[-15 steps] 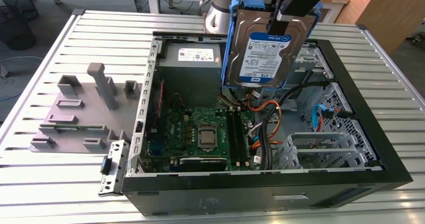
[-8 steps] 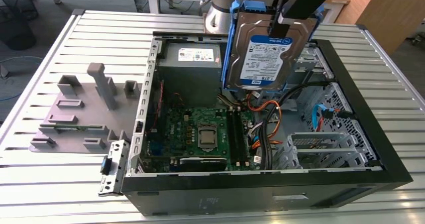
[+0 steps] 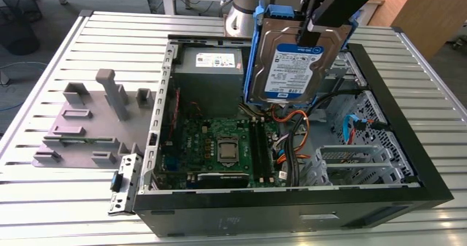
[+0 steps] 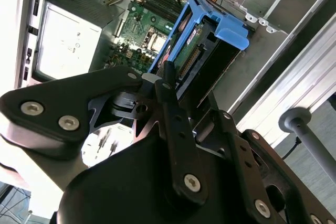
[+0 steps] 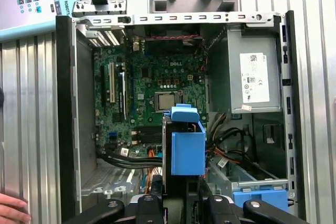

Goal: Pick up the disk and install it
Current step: 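Pick up the disk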

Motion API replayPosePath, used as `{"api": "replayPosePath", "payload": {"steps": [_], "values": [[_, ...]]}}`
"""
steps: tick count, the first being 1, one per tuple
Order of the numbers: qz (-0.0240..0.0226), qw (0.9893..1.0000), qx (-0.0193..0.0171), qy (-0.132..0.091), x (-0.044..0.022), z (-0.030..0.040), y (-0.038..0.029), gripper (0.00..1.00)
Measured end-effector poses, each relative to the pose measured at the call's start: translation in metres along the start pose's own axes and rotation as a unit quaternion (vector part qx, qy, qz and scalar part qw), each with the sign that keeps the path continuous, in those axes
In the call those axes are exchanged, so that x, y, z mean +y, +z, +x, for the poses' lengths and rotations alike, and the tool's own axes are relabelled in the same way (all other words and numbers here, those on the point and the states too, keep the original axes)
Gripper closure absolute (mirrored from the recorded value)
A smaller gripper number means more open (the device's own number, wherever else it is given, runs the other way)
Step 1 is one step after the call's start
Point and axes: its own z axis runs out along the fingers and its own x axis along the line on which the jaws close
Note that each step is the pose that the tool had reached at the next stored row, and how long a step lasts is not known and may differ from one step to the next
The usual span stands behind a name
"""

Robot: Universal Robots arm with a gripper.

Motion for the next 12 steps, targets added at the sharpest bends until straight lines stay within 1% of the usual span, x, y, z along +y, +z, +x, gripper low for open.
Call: {"api": "replayPosePath", "payload": {"steps": [5, 12], "values": [[0.0, 1.0, -0.0001, 0.0, -0.0002, 0.0035, -0.0001, 0.65], [0.0, 1.0, 0.0, 0.0, -0.0002, 0.0037, -0.0001, 0.65]]}}
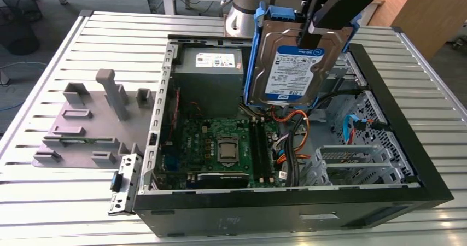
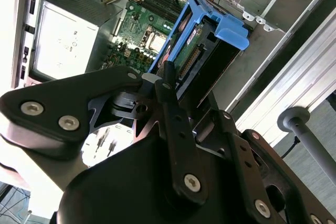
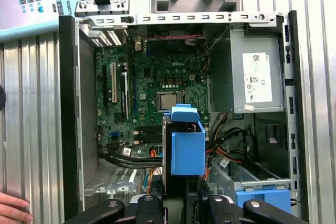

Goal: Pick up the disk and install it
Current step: 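Pick up the disk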

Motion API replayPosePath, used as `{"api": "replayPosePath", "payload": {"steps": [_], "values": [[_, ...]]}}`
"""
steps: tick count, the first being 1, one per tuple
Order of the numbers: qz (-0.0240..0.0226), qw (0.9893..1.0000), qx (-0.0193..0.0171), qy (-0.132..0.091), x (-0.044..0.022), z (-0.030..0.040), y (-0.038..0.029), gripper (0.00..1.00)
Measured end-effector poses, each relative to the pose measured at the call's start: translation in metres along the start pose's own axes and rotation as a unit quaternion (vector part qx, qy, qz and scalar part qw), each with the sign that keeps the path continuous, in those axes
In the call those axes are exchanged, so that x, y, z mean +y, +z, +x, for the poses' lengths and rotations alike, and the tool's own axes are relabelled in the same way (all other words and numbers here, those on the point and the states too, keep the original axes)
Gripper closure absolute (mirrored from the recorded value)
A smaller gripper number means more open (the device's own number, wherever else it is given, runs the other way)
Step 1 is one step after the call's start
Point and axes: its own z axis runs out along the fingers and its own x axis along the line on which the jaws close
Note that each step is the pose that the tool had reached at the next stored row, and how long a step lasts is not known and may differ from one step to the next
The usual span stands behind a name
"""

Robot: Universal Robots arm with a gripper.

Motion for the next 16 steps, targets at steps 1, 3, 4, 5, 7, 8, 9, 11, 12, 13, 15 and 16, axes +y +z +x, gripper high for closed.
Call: {"api": "replayPosePath", "payload": {"steps": [1, 3, 4, 5, 7, 8, 9, 11, 12, 13, 15, 16], "values": [[0.0, 1.0, 0.0, 0.0, 0.0, 0.0, 0.0, 0.65], [0.0, 1.0, 0.0, 0.0, 0.0, 0.0, 0.0, 0.65], [0.0, 1.0, 0.0, 0.0, 0.0, 0.0001, 0.0, 0.65], [0.0, 1.0, 0.0, 0.0, -0.0002, 0.0, 0.0, 0.65], [0.0, 1.0, 0.0, 0.0, -0.0015, 0.0, 0.0, 0.65], [0.0, 1.0, 0.0, 0.0, -0.0026, -0.0001, -0.0001, 0.65], [0.0, 1.0, 0.0, 0.0, -0.004, -0.0002, -0.0001, 0.65], [0.0, 1.0, 0.0, 0.0, -0.0077, -0.0004, -0.0003, 0.65], [0.0, 1.0, 0.0, 0.0, -0.0098, -0.0006, -0.0004, 0.65], [0.0, 1.0, 0.0, 0.0, -0.0114, -0.0007, -0.0004, 0.65], [0.0, 1.0, 0.0, 0.0, -0.0121, -0.0007, -0.0004, 0.65], [0.0, 1.0, -0.0001, 0.0, -0.0121, -0.0007, -0.0004, 0.65]]}}
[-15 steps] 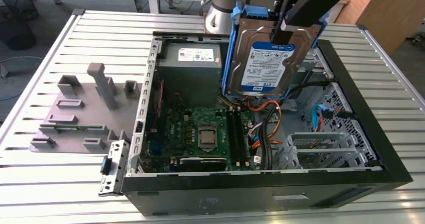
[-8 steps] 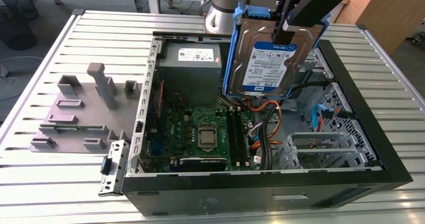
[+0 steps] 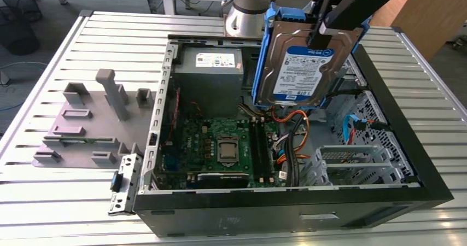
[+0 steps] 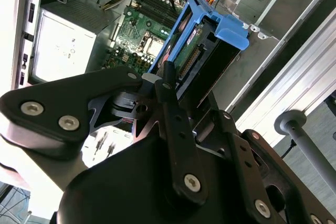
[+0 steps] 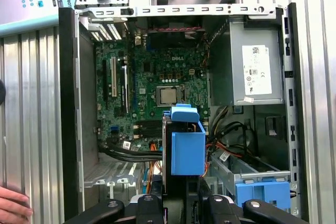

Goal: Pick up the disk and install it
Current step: 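Pick up the disk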

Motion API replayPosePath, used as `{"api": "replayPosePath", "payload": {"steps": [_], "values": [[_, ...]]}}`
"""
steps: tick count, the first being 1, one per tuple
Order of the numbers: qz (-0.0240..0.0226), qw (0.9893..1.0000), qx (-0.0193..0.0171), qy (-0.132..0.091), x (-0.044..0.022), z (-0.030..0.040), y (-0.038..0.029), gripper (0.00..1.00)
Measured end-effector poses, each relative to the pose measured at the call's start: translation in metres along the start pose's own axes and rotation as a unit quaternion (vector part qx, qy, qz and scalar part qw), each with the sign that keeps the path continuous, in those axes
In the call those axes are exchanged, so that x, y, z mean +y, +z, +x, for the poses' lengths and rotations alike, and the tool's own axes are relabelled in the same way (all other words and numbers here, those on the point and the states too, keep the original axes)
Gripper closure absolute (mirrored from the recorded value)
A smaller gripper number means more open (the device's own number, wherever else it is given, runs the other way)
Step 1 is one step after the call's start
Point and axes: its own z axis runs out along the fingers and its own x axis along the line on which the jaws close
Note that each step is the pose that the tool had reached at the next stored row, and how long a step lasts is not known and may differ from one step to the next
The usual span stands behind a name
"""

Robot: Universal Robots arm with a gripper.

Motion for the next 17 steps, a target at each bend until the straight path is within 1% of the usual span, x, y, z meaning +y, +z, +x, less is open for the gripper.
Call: {"api": "replayPosePath", "payload": {"steps": [17], "values": [[0.0, 1.0, 0.0, 0.0, -0.0029, -0.0002, -0.0001, 0.65]]}}
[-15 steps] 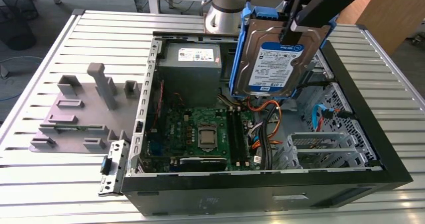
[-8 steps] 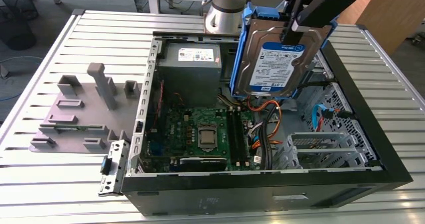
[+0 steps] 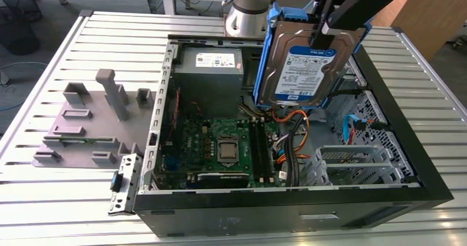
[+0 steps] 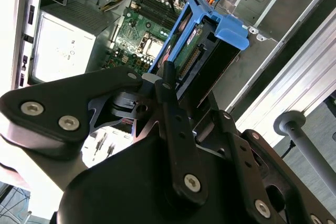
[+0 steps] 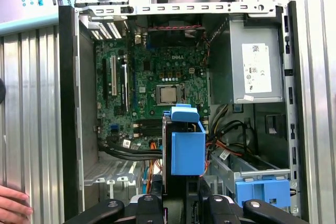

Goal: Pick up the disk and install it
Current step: 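Pick up the disk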

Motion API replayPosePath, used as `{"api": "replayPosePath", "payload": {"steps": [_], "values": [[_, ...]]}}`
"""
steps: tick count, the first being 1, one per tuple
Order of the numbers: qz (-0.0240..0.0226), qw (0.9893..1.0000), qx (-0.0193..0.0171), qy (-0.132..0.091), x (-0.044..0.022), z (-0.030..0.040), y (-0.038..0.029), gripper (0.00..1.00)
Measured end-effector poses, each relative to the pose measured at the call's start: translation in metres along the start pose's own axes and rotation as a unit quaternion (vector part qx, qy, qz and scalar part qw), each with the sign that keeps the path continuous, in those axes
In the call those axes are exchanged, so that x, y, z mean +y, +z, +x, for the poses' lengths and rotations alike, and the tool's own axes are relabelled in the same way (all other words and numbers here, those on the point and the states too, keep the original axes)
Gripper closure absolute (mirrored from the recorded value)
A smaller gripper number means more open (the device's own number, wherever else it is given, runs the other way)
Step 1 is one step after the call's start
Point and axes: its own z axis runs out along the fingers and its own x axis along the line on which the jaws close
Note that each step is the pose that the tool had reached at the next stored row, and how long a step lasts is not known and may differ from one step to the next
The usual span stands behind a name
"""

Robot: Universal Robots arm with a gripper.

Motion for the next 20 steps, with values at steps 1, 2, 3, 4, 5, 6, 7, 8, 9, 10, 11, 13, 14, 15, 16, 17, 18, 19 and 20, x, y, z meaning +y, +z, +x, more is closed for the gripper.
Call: {"api": "replayPosePath", "payload": {"steps": [1, 2, 3, 4, 5, 6, 7, 8, 9, 10, 11, 13, 14, 15, 16, 17, 18, 19, 20], "values": [[0.0, 1.0, 0.0, 0.0, 0.0, 0.0, 0.0, 0.65], [0.0, 1.0, 0.0, 0.0, -0.0001, 0.0, 0.0, 0.65], [0.0, 1.0, 0.0, 0.0, -0.0001, 0.0, 0.0, 0.65], [0.0, 1.0, 0.0, 0.0, -0.0002, 0.0002, 0.0, 0.65], [-0.0001, 1.0, 0.0, 0.0, -0.0003, 0.0009, 0.0, 0.65], [-0.0002, 1.0, 0.0, 0.0, -0.0004, 0.0019, -0.0001, 0.65], [-0.0003, 1.0, 0.0001, 0.0, -0.0005, 0.0032, -0.0001, 0.65], [-0.0004, 1.0, 0.0001, 0.0, -0.0005, 0.0046, -0.0001, 0.65], [-0.0004, 1.0, 0.0, 0.0, -0.0007, 0.0063, -0.0001, 0.65], [-0.0004, 1.0, 0.0, 0.0, -0.0008, 0.0083, -0.0002, 0.65], [-0.0004, 1.0, 0.0001, 0.0, -0.0009, 0.0104, -0.0003, 0.65], [-0.0005, 1.0, 0.0, 0.0, -0.0012, 0.0158, -0.0005, 0.65], [-0.0005, 1.0, 0.0, 0.0, -0.0014, 0.0185, -0.0006, 0.65], [-0.0006, 1.0, 0.0, 0.0, -0.0016, 0.0213, -0.0006, 0.65], [-0.0007, 1.0, 0.0001, 0.0, -0.0017, 0.024, -0.0008, 0.65], [-0.0007, 1.0, 0.0, 0.0, -0.0019, 0.0267, -0.0009, 0.65], [-0.0009, 1.0, 0.0, 0.0, -0.0021, 0.0298, -0.001, 0.65], [-0.001, 1.0, 0.0, 0.0, -0.0023, 0.0324, -0.001, 0.65], [-0.0011, 1.0, 0.0, 0.0, -0.0024, 0.0347, -0.001, 0.65]]}}
